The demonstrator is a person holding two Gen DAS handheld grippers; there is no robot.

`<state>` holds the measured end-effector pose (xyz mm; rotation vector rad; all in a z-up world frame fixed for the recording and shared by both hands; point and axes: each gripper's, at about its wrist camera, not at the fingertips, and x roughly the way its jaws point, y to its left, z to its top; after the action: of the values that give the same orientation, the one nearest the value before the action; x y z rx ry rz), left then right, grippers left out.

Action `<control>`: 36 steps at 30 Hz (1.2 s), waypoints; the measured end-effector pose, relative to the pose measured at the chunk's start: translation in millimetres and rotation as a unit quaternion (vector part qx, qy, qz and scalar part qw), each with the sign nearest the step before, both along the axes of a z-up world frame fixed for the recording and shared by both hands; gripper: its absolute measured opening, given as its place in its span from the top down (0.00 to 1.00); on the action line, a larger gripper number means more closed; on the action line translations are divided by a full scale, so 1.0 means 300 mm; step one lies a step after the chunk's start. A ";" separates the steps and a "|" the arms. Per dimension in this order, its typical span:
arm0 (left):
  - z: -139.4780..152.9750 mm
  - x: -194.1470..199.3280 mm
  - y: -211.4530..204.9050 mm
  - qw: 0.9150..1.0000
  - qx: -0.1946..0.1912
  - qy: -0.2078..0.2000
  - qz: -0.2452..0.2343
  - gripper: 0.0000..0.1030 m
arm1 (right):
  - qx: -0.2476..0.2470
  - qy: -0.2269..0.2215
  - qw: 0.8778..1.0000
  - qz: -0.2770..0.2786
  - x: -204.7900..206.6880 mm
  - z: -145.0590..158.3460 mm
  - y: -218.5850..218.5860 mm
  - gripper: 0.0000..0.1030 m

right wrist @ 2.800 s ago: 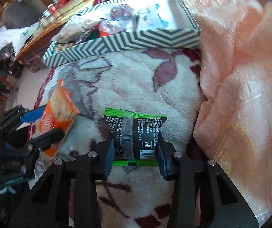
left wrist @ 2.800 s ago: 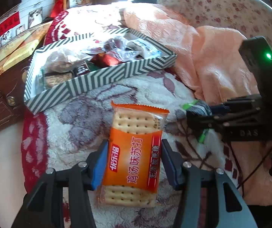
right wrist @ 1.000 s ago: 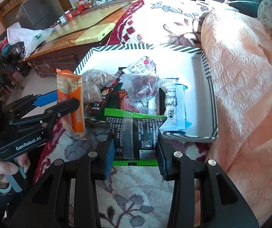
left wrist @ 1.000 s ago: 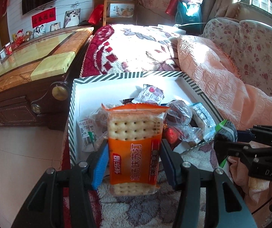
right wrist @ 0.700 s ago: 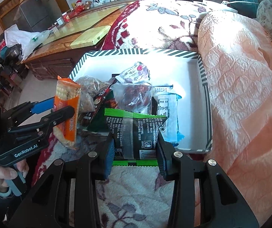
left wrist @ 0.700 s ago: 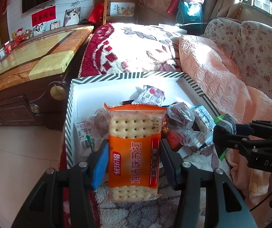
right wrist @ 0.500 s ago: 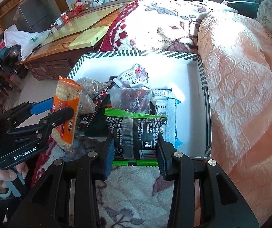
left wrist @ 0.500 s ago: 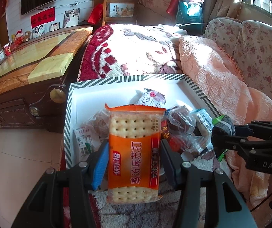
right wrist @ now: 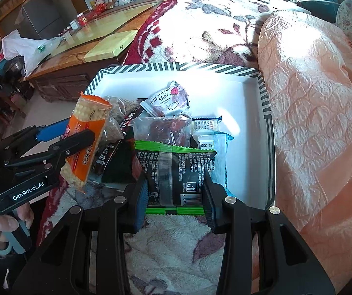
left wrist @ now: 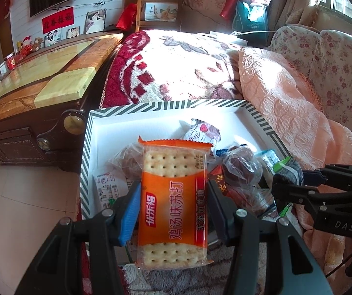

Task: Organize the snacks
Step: 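Carry the orange cracker pack and green-black packet into the box and release both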

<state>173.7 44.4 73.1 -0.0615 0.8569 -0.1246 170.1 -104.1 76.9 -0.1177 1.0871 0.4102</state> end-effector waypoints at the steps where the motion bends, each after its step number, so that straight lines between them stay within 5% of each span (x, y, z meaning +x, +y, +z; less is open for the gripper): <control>1: -0.004 0.004 0.001 1.000 0.000 0.001 0.000 0.46 | -0.001 0.001 1.000 0.000 0.003 -0.003 0.001 0.63; 36: -0.047 0.103 -0.012 1.000 0.014 0.010 0.008 0.46 | -0.022 0.000 1.000 0.011 0.148 -0.042 0.074 0.63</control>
<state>204.7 40.7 59.1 -0.0441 0.8782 -0.0967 214.5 -81.8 64.3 -0.1694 1.0970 0.4069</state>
